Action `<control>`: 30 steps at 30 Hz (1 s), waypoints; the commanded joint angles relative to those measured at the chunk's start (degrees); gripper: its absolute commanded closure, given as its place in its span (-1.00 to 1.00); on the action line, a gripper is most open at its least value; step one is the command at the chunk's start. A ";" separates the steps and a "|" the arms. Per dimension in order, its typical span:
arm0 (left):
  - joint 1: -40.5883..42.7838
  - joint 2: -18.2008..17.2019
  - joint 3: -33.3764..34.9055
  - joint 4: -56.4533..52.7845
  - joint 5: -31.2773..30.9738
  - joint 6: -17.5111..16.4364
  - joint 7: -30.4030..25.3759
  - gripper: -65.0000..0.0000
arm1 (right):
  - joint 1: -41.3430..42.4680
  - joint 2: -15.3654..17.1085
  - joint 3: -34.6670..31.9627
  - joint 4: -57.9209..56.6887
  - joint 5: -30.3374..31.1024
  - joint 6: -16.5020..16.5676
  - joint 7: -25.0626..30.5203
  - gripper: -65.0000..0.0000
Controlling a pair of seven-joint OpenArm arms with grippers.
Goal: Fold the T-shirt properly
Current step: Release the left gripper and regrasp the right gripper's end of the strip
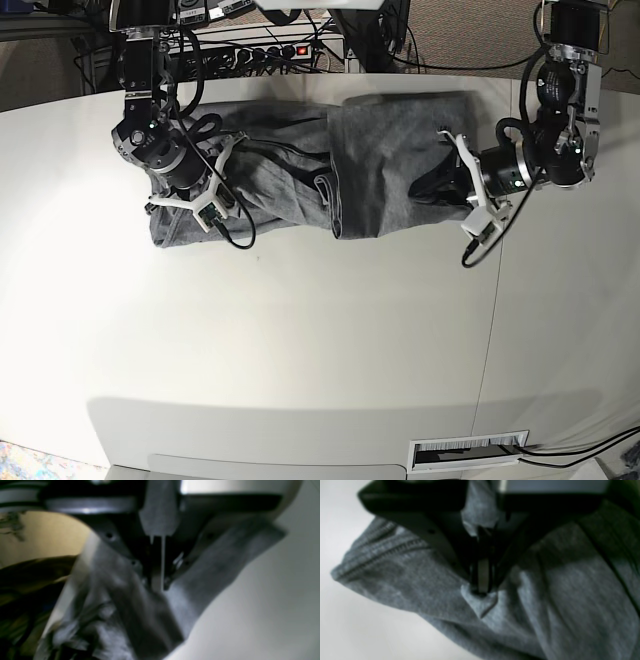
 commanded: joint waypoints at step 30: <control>3.80 -0.48 -0.09 -9.22 22.05 3.43 -13.33 1.00 | -3.50 0.59 29.14 8.96 27.54 -0.22 -14.08 0.14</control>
